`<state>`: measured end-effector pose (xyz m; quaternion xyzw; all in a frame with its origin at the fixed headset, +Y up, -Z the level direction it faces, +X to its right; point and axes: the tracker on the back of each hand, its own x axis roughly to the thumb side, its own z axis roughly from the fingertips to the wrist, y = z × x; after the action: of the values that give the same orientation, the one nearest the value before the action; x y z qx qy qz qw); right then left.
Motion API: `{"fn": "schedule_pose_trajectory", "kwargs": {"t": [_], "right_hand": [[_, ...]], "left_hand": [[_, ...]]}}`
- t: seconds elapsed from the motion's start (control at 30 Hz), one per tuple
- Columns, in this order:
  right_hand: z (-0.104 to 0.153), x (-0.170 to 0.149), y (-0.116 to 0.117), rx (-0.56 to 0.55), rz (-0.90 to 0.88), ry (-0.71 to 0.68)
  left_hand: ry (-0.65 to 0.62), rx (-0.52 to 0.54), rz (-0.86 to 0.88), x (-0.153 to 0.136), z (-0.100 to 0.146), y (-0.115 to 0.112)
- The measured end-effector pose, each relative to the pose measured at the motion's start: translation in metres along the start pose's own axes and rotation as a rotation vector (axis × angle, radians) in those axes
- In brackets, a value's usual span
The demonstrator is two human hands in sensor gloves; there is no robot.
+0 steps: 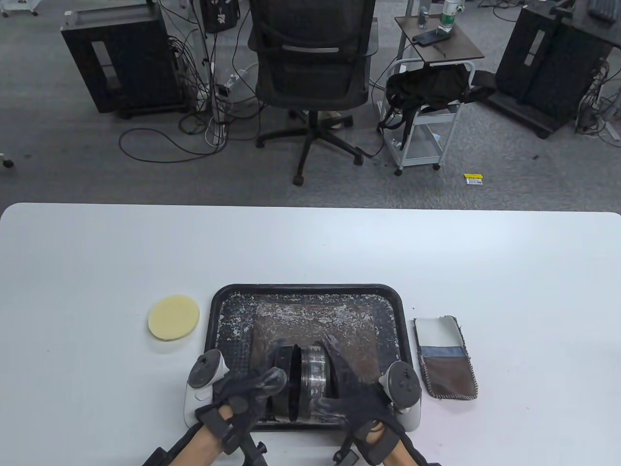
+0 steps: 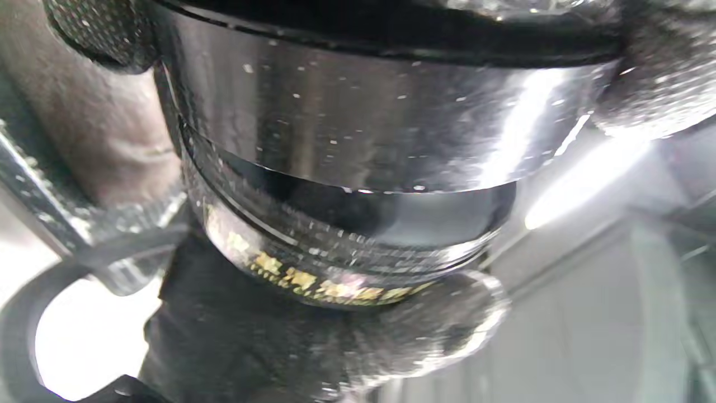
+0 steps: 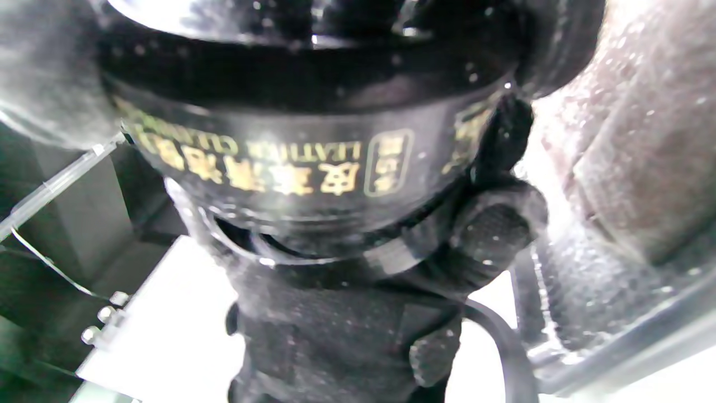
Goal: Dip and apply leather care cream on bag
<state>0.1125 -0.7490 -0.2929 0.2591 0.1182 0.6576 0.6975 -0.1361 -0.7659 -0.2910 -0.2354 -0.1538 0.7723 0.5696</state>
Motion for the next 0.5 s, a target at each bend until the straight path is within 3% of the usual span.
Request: {"fn": "schedule_pose_trajectory", "kwargs": {"t": [0.13,0.27,0.37,0.5], "right_hand": [[0.001,-0.007,-0.007,-0.02,-0.206,-0.012],[0.002,-0.017,-0.016,-0.002,-0.499,-0.03],[0.005,-0.021,-0.023,-0.077,-0.638,-0.024],[0.008,-0.022,-0.034,-0.139,-0.642,-0.033]], "left_hand": [[-0.121,0.117,-0.309,0.026,0.005,0.013],[-0.195,0.32,-0.775,0.06,0.021,0.031],[-0.129,0.451,-0.979,0.073,0.032,0.045],[0.06,0.586,-1.08,0.084,0.045,0.064]]}}
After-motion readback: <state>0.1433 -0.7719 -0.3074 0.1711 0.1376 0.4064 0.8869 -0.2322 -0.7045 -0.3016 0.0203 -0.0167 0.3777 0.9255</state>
